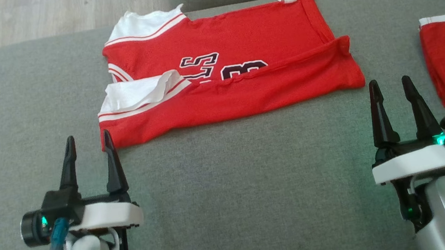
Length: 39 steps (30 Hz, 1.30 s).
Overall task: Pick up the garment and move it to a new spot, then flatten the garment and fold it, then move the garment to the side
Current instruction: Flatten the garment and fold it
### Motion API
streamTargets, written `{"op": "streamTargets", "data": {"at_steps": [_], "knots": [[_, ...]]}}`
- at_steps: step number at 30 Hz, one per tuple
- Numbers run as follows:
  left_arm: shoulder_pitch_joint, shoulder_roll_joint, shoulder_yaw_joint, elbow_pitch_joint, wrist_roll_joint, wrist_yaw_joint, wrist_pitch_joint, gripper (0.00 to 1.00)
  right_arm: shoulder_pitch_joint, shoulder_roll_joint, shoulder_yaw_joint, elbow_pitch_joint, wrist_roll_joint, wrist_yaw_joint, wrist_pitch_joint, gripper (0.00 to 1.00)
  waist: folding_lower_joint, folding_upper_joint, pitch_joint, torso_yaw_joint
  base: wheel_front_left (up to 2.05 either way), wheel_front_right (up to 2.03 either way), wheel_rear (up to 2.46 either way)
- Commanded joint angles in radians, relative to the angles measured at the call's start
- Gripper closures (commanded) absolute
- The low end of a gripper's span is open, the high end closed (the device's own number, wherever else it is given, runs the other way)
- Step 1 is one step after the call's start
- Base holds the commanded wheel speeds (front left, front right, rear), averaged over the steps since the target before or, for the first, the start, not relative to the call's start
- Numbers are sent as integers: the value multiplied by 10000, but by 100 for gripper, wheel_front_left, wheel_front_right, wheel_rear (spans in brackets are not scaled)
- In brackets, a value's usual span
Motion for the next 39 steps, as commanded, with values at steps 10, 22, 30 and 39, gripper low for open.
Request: {"op": "streamTargets", "data": {"at_steps": [10, 22, 30, 39], "knots": [[-1773, 298, 438, 2835, 31, -99, 507, 0, -517, 31, 447, -437, 309, -7, -108, 0, 0, 0, 740, -353, 0, 0, 0], [-2970, 654, 714, 4897, -396, -251, 988, 0, -839, 31, 559, -538, 457, -7, -108, 0, 0, 0, 1391, -873, 0, 0, 0], [-3206, 711, 383, 5655, -413, -642, 1677, 100, -884, 31, 581, -628, 706, -7, -108, 0, 0, 0, 1500, -951, 0, 0, 0], [-3292, 445, 338, 4989, -589, -862, 621, 100, -1013, 31, 516, -154, 531, -7, -108, 0, 0, 0, 1096, -636, 0, 0, 0]]}}
